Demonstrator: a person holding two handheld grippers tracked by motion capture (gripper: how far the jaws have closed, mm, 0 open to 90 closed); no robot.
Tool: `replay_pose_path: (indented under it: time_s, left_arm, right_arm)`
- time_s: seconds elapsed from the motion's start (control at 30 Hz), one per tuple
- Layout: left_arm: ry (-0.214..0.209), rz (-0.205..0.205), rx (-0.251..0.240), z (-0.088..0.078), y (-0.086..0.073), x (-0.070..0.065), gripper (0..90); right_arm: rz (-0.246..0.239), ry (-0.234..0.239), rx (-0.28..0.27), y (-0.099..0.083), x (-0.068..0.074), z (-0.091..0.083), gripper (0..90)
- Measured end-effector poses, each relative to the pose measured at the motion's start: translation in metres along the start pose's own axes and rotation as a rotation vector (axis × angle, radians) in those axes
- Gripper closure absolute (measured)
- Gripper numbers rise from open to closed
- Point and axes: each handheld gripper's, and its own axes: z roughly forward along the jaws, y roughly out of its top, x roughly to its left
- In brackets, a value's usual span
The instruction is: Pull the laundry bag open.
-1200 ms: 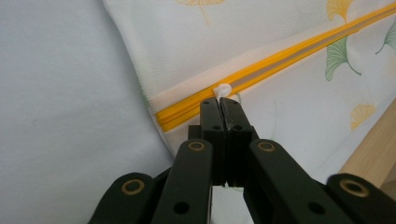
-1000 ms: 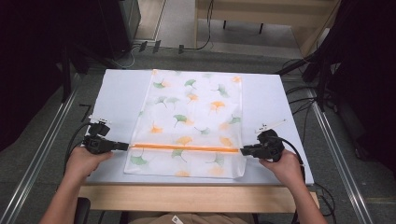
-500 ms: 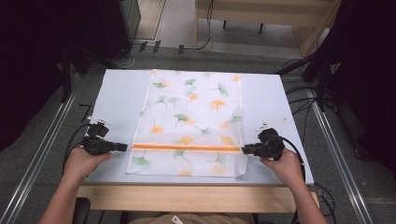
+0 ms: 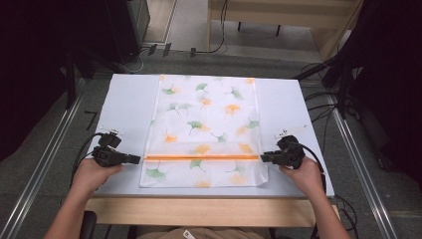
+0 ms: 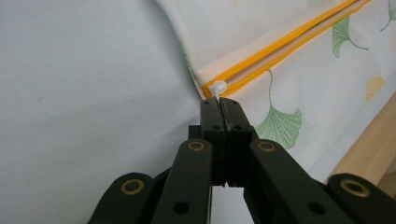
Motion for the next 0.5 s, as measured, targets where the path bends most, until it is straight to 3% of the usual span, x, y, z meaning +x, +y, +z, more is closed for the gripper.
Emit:
replay_pose_path:
  time_s: [0.2, 0.33, 0.5]
  left_arm:
    - [0.014, 0.024, -0.014, 0.0023, -0.0014, 0.0009, 88.0]
    - [0.007, 0.035, -0.035, 0.001, -0.0017, 0.0024, 81.1]
    - [-0.005, 0.078, -0.092, -0.0018, -0.001, -0.0032, 70.1]
  right_arm:
    - [-0.02, -0.019, -0.001, -0.0012, -0.0009, 0.0048, 72.7]
    - [-0.058, -0.033, -0.032, -0.0009, 0.0, 0.0049, 61.2]
    - [-0.053, -0.034, -0.041, -0.0001, 0.0013, 0.0042, 58.3]
